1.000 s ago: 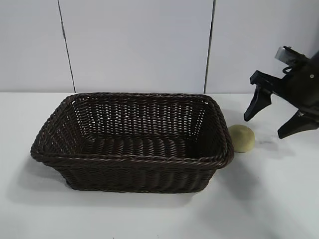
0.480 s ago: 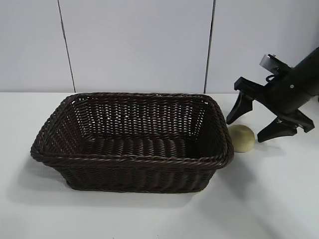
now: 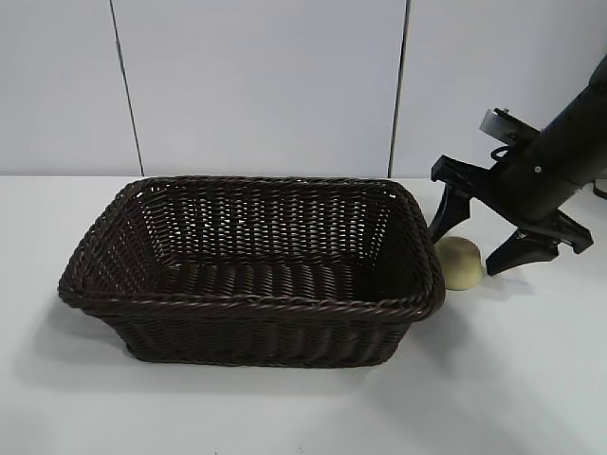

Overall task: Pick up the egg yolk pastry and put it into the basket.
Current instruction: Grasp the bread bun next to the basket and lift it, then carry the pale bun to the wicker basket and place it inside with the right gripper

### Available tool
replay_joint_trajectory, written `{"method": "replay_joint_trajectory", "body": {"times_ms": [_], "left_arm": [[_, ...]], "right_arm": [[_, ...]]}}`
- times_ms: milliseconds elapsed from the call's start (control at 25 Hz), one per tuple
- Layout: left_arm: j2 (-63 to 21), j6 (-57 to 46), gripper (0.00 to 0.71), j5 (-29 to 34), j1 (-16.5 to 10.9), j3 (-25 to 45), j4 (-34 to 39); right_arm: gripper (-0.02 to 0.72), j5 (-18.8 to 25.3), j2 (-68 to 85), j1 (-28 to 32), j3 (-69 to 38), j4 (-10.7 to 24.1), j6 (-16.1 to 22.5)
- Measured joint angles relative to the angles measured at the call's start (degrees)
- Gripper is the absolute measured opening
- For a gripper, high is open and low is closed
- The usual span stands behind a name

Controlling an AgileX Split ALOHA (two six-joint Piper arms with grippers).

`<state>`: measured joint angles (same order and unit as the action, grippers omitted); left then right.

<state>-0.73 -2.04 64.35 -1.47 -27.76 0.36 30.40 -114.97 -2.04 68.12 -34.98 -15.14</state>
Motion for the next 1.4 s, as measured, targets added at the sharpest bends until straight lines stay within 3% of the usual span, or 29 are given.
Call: {"method": "replay_joint_trajectory", "body": {"times_ms": [120, 320, 400, 680, 1120, 1400], "left_arm": [[0.00, 0.00, 0.571, 0.00, 0.00, 0.00, 0.00], [0.00, 0.00, 0.571, 0.00, 0.00, 0.00, 0.00], [0.00, 0.00, 0.571, 0.00, 0.00, 0.00, 0.00], [0.00, 0.00, 0.571, 0.00, 0.00, 0.00, 0.00], [0.00, 0.00, 0.571, 0.00, 0.00, 0.00, 0.00], [0.00, 0.00, 0.571, 0.00, 0.00, 0.00, 0.00]], "right_arm": [[0.354, 0.00, 0.00, 0.00, 0.00, 1.86, 1.70], [0.080, 0.00, 0.00, 0.00, 0.00, 2.43, 2.03], [0.043, 0.00, 0.00, 0.00, 0.00, 2.48, 2.03], [0.027, 1.05, 2.56, 0.00, 0.00, 2.63, 2.07], [0.024, 8.19, 15.63, 0.00, 0.00, 3.07, 2.07], [0.024, 9.21, 17.51, -0.45, 0.00, 2.34, 2.07]]}}
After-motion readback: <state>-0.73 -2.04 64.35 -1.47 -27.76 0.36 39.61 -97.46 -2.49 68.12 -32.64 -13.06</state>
